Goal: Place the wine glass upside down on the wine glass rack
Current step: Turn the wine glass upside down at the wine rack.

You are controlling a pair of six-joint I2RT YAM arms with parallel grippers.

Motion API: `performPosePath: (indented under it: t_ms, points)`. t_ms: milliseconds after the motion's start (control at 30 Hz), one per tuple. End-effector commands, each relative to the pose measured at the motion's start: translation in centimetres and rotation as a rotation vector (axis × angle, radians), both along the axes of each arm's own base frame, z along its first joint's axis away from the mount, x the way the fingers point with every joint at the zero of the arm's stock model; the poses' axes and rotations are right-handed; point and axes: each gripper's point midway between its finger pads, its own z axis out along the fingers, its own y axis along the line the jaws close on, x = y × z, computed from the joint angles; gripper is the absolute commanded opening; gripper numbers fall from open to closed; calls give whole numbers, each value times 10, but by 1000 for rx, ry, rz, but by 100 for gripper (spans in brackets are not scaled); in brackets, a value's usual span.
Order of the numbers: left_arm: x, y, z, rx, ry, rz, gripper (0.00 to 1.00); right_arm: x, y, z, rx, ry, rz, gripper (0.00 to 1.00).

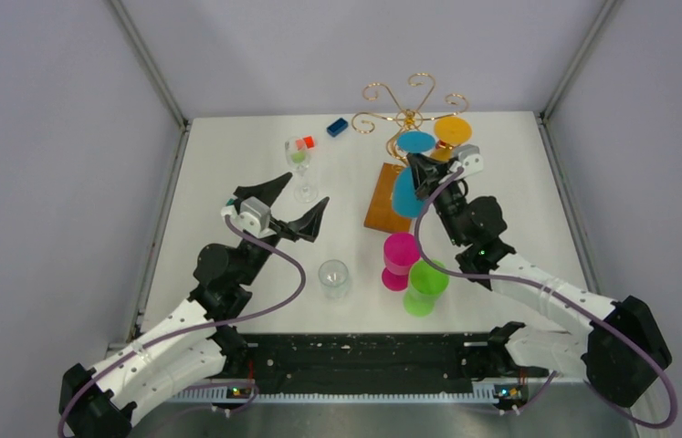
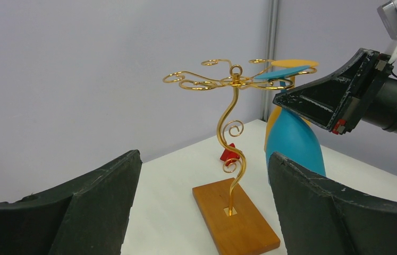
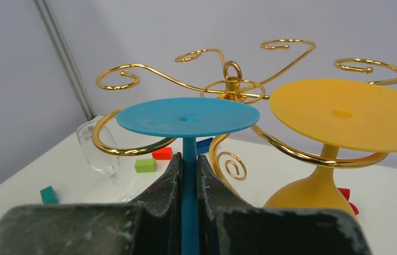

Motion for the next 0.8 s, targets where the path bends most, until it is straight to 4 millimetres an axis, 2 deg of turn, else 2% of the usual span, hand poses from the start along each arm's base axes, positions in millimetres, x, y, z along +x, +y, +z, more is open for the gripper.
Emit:
performPosePath:
  t_ms: [0, 333, 767]
  points:
    - [-5, 2, 25, -40, -51, -6, 94, 5, 3, 27, 52, -54, 13, 0]
    - [-5, 1, 25, -33, -51, -9, 94, 12, 12, 30, 57, -58, 35, 0]
    - [-4, 1, 22, -25, -49, -8, 94, 8, 29, 32, 32, -83, 121, 0]
